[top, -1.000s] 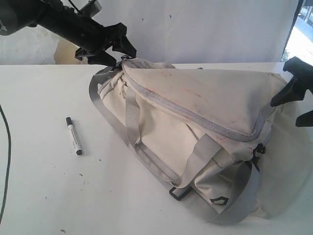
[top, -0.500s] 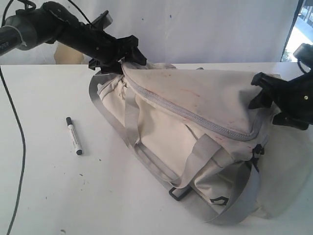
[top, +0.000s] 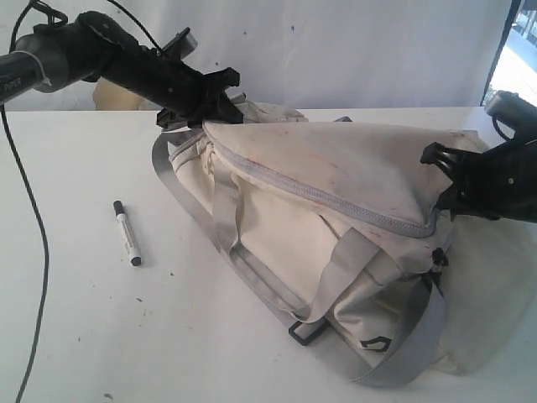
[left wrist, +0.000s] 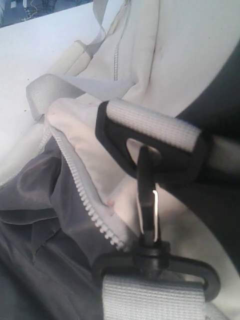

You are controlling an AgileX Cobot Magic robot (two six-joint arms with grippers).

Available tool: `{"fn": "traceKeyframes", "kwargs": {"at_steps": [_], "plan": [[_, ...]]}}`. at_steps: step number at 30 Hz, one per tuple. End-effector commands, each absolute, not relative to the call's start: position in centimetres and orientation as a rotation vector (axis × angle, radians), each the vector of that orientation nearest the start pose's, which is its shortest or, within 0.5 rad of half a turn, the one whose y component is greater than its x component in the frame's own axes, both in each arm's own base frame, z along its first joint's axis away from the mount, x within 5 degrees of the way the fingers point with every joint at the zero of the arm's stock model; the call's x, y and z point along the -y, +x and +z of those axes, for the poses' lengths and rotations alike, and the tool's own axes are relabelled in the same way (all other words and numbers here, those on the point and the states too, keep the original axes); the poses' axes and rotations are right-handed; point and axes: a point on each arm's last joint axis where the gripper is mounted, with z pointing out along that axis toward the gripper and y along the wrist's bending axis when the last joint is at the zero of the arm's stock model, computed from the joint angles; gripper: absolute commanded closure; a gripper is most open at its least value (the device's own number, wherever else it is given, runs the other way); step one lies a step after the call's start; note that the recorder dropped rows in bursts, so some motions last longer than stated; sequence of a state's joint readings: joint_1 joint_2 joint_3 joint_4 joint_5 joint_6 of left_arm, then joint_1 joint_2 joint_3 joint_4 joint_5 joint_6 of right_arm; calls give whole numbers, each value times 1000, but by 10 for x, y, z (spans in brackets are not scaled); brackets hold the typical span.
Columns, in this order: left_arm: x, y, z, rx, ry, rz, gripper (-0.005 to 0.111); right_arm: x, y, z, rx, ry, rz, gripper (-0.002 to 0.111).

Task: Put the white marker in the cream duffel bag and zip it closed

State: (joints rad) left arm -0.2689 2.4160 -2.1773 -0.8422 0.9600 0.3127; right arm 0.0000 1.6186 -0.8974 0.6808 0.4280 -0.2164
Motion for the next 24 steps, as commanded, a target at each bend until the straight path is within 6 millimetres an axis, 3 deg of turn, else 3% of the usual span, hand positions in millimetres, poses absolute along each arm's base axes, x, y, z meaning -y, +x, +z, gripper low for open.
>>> {"fn": "traceKeyframes", "kwargs": {"at_steps": [1, 4, 8, 12, 20, 24], "plan": [[189, 496, 225, -2473, 264, -1075, 107, -14, 323, 210, -2519, 406, 484, 108], [181, 492, 236, -2502, 230, -1108, 107, 0, 331, 226, -2515, 418, 463, 108], [174, 479, 251, -2569, 344, -1060, 107, 16, 340, 248, -2504, 459, 418, 108], [175, 468, 265, -2595, 395, -1100, 107, 20, 351, 263, -2534, 422, 384, 108], [170, 450, 307, -2577, 277, -1124, 107, 25, 382, 270, -2594, 353, 346, 108], [167, 439, 312, -2597, 267, -1121, 107, 28, 397, 274, -2586, 335, 321, 108]]}}
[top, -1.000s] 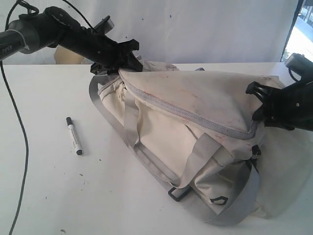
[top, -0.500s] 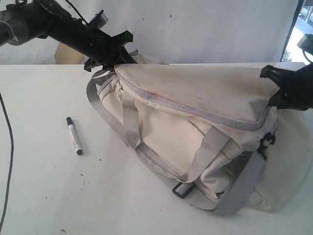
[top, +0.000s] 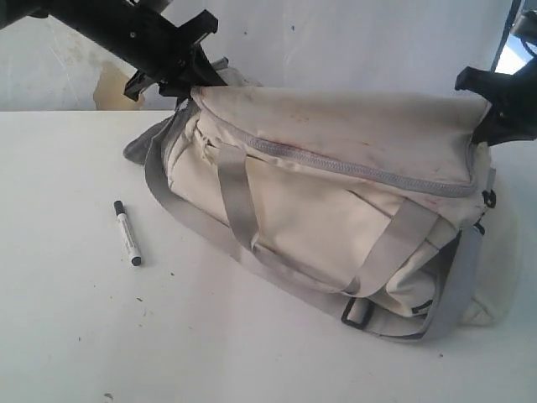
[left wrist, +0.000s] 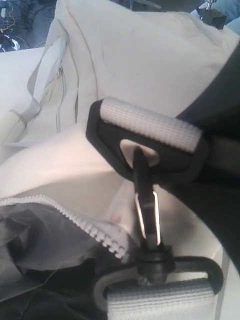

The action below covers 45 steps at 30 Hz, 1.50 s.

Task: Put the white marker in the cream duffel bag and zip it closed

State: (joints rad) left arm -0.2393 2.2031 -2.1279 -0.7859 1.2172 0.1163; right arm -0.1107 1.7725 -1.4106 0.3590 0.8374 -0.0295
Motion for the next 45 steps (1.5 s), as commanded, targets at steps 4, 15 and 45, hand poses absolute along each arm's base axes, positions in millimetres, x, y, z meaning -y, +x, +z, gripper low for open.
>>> {"fn": "traceKeyframes", "kwargs": {"at_steps": [4, 15, 45], "plan": [[170, 427, 298, -2660, 277, -1128, 107, 30, 407, 276, -2611, 333, 306, 108], [169, 371, 284, -2809, 323, -1093, 107, 31, 412, 266, -2749, 235, 288, 108], [158, 388, 294, -2648, 414, -787, 15, 7, 403, 314, -2608, 97, 424, 49]]}}
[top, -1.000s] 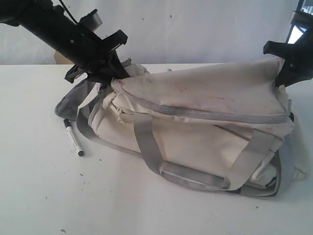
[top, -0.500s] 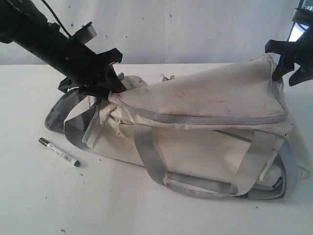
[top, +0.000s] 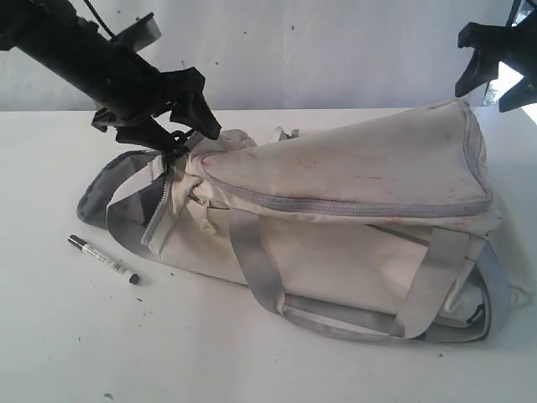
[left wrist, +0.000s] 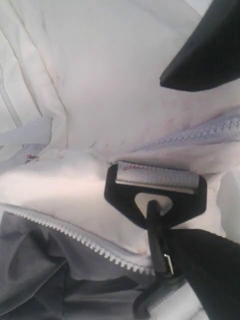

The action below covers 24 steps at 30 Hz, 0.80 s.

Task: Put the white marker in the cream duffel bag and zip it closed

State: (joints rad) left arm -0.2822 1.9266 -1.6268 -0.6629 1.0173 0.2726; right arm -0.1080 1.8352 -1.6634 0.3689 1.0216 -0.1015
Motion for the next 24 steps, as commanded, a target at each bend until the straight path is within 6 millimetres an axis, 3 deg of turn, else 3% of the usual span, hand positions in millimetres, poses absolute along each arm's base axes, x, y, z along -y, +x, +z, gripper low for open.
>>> {"fn": "traceKeyframes", "kwargs": {"at_steps": [1, 3, 6, 9, 13, 24], "plan": [[156, 390, 300, -2651, 417, -748, 7, -1, 403, 314, -2612, 51, 426, 49], [153, 392, 307, -2638, 441, -686, 1, -14, 403, 314, -2615, -8, 434, 49], [153, 398, 318, -2578, 393, -678, 2, -38, 401, 314, -2619, -112, 448, 49], [155, 408, 319, -2525, 334, -685, 2, -50, 399, 313, -2636, -154, 463, 50], [160, 423, 304, -2525, 455, -659, 2, -60, 395, 312, -2659, -193, 475, 54], [171, 462, 257, -2601, 699, -593, 2, -60, 394, 312, -2676, -200, 477, 54]]}}
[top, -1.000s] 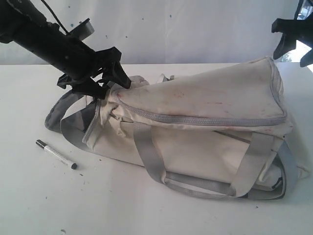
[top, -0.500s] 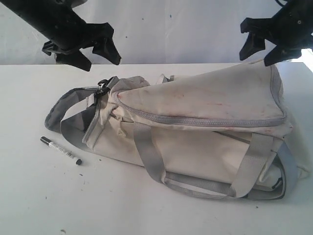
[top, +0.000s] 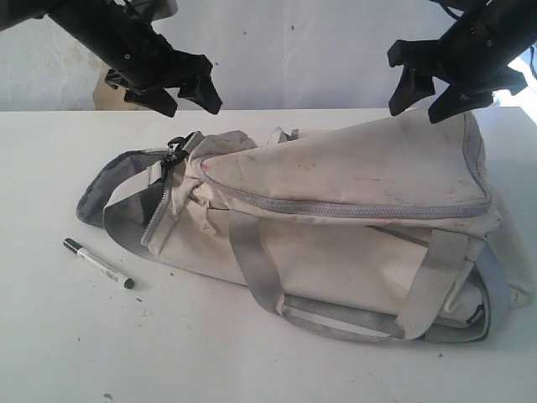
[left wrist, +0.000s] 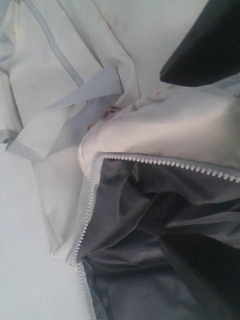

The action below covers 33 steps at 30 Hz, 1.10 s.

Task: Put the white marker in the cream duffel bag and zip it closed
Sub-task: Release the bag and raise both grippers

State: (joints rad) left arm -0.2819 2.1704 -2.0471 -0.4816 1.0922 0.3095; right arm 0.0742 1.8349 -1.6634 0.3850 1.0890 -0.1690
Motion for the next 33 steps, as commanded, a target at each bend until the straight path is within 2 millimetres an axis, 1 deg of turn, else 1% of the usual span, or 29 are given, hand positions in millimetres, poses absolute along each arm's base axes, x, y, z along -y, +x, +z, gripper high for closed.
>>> {"fn": "traceKeyframes", "kwargs": {"at_steps": [1, 4, 7, 10, 13, 15, 17, 19, 21, 25, 27, 33], "plan": [[171, 464, 253, -2608, 712, -594, 2, -60, 394, 312, -2676, -200, 477, 54], [174, 469, 242, -2623, 728, -598, 2, -60, 394, 312, -2676, -200, 477, 54], [178, 470, 236, -2616, 739, -659, 2, -60, 394, 312, -2676, -200, 477, 54], [185, 470, 239, -2552, 770, -756, 2, -59, 394, 312, -2675, -201, 471, 54], [192, 470, 251, -2459, 739, -876, 2, -59, 394, 311, -2676, -203, 464, 54], [195, 472, 256, -2396, 724, -911, 2, -58, 394, 311, -2678, -206, 454, 54], [199, 473, 258, -2347, 744, -904, 2, -58, 394, 311, -2678, -206, 454, 54], [202, 472, 257, -2339, 769, -893, 2, -58, 394, 311, -2678, -206, 454, 54], [207, 469, 250, -2353, 838, -877, 2, -58, 394, 311, -2678, -206, 454, 54], [220, 466, 233, -2380, 954, -744, 2, -58, 394, 311, -2678, -206, 454, 54], [222, 469, 227, -2378, 954, -706, 2, -58, 394, 311, -2679, -207, 454, 54], [226, 469, 213, -2400, 949, -726, 2, -58, 394, 311, -2683, -208, 456, 54]]}}
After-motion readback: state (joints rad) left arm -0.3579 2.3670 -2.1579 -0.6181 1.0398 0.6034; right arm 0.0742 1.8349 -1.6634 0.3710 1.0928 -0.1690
